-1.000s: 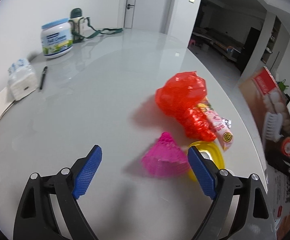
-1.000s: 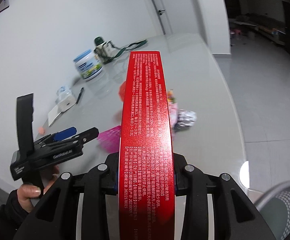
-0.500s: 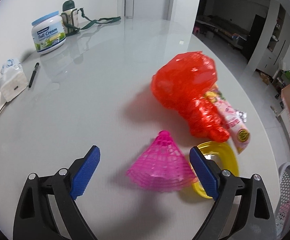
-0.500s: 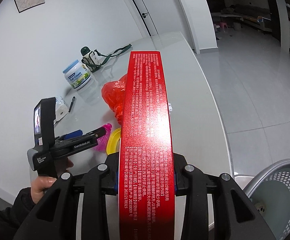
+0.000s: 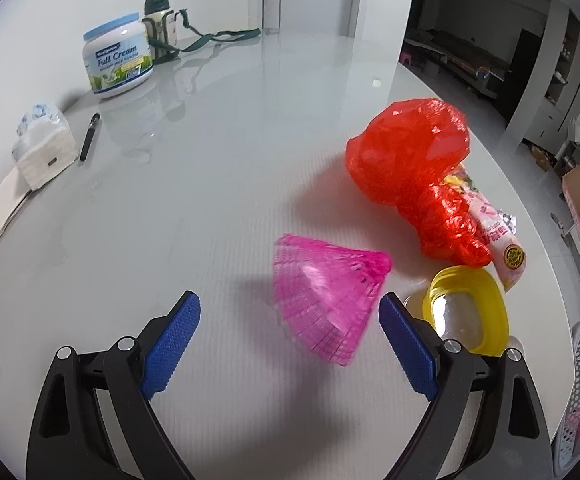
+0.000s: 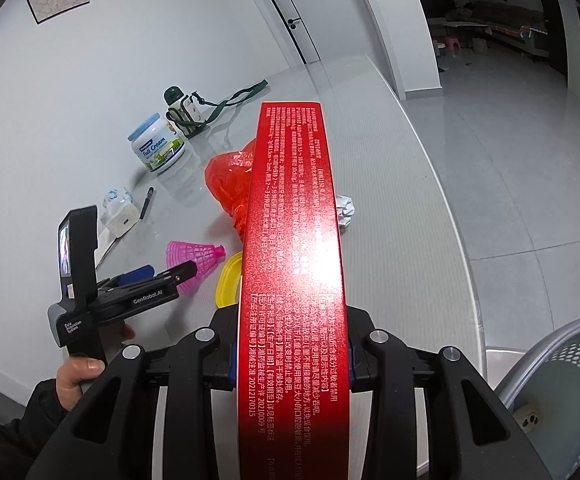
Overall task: Collect trash
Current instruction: 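Close the left tool on the pink mesh cone while the right tool holds the box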
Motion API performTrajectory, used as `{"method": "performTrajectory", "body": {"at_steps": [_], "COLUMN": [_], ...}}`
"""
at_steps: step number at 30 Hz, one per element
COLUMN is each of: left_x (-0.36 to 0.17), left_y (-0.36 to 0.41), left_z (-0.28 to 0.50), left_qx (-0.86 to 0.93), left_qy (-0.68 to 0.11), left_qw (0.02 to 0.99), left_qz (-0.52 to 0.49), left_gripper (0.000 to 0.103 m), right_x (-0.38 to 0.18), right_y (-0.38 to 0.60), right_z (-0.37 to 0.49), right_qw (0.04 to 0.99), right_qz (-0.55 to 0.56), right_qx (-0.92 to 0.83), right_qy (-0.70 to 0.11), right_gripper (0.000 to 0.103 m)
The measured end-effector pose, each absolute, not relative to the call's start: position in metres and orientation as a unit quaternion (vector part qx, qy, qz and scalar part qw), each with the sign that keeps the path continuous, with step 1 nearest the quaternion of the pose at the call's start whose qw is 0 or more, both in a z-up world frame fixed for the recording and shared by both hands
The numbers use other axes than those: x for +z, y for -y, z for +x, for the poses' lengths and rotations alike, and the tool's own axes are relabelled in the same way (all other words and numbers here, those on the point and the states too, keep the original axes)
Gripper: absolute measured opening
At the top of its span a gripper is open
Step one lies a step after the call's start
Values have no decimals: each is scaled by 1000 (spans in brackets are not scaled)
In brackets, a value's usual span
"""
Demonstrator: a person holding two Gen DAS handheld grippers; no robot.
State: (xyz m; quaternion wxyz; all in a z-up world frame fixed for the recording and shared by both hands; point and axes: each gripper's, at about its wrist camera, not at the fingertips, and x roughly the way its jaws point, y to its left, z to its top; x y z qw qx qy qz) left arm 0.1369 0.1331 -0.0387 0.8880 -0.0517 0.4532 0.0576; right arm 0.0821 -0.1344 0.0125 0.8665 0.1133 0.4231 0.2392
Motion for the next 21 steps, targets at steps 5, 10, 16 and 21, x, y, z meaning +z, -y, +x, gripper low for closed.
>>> {"method": "performTrajectory", "body": {"at_steps": [5, 10, 16, 21], "left_x": [-35, -37, -45, -50], "left_y": [-124, -122, -125, -128], "left_z": [144, 154, 164, 166], "left_qx": [43, 36, 24, 6], "left_qy": [-445, -444, -453, -463], "left_qw": [894, 895, 891, 886], "left_qz": [-32, -10, -9, -23], "left_gripper": [89, 89, 89, 67], "right_x": [13, 12, 11, 11], "right_y": [136, 137, 136, 136], "right_z": [82, 81, 81, 81], "right_qw": [867, 867, 866, 866], "right_qz": [116, 118, 118, 119], "right_qx": [237, 235, 235, 235], "right_qy": [-423, -424, -424, -425], "right_gripper": [35, 35, 35, 35]}}
